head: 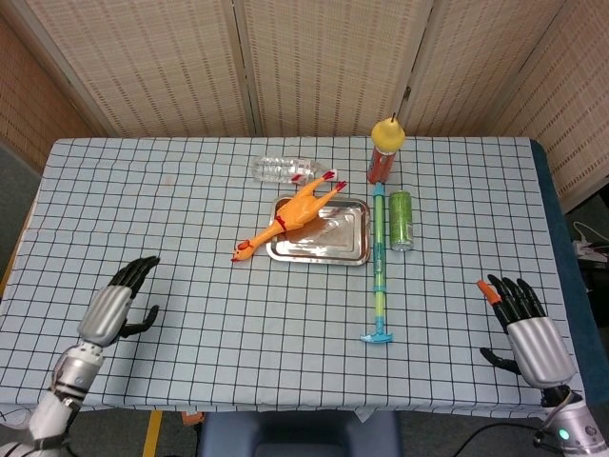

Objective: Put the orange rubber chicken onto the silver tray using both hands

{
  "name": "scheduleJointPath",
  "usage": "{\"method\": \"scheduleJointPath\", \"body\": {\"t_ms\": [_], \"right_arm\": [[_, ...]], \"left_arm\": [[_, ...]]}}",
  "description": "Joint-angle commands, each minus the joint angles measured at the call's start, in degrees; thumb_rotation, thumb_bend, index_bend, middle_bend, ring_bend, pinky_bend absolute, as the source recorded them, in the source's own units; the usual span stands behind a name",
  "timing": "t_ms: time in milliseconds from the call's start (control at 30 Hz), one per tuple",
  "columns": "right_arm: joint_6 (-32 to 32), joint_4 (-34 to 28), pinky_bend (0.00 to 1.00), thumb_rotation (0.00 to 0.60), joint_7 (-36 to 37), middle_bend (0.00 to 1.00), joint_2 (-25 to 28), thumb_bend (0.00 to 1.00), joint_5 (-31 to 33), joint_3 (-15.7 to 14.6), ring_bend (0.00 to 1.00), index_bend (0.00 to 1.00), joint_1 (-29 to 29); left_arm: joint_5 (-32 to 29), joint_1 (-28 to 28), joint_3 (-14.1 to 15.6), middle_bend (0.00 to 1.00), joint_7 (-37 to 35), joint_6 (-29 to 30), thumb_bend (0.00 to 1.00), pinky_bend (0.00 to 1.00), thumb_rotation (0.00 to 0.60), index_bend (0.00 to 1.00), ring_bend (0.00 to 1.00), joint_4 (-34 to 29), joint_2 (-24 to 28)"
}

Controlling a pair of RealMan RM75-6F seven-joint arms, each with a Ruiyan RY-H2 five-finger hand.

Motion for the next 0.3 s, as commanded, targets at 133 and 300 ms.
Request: {"method": "scheduleJointPath", "body": {"t_ms": [133, 300], "right_arm": [[3.7, 0.0, 0.0, 0.6, -1.5, 0.0, -0.8, 0.08, -1.5, -0.3, 0.0, 0.0, -2.9], [3.0, -0.5, 0.0, 0.6, -0.2, 0.0, 0.1, 0.08, -1.5, -0.3, 0.0, 0.0, -3.1]], "left_arm": [[5.2, 12.1, 4.6, 0.0, 7.1, 13.8, 0.46, 0.09, 0.6, 0.0, 0.0, 2.6, 3.3], [6.3, 13.2, 4.2, 0.0, 6.2, 13.5, 0.46, 0.09, 0.6, 0.0, 0.0, 1.8, 4.6]]}}
